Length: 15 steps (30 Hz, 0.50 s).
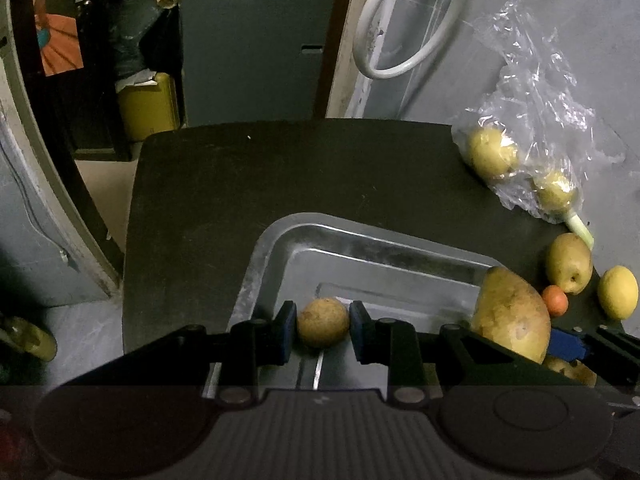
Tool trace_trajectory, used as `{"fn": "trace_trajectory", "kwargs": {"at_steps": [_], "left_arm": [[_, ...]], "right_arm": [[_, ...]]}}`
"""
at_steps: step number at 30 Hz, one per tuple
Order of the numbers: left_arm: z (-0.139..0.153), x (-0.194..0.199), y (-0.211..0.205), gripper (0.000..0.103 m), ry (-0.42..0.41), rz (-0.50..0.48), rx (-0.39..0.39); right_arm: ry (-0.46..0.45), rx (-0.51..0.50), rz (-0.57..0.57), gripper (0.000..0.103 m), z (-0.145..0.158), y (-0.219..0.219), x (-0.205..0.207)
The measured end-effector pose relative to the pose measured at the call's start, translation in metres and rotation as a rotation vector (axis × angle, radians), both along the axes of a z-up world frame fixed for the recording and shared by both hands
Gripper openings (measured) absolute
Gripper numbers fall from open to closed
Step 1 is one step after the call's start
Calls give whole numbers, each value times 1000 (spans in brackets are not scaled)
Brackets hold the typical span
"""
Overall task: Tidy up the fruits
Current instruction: 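Carry both fruits over the metal tray and open both tools to drop them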
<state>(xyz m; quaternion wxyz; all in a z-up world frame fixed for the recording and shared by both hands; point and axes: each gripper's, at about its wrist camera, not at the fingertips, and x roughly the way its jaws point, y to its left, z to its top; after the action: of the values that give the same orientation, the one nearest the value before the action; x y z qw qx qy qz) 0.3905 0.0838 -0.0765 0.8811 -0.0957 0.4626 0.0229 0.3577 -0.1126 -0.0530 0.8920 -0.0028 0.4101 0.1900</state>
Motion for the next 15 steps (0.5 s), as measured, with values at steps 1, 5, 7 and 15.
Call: {"fn": "trace_trajectory", "kwargs": {"at_steps": [1, 5, 7, 15], "left_arm": [[0, 0, -1, 31, 2, 1, 2], [1, -3, 0, 37, 7, 11, -19], [2, -6, 2, 42, 8, 19, -48], [15, -25, 11, 68, -8, 61, -92]], "right_arm": [[3, -5, 0, 55, -1, 0, 0], [10, -24, 2, 56, -4, 1, -1], [11, -32, 8, 56, -6, 2, -3], [-37, -54, 6, 70, -1, -3, -19]]}}
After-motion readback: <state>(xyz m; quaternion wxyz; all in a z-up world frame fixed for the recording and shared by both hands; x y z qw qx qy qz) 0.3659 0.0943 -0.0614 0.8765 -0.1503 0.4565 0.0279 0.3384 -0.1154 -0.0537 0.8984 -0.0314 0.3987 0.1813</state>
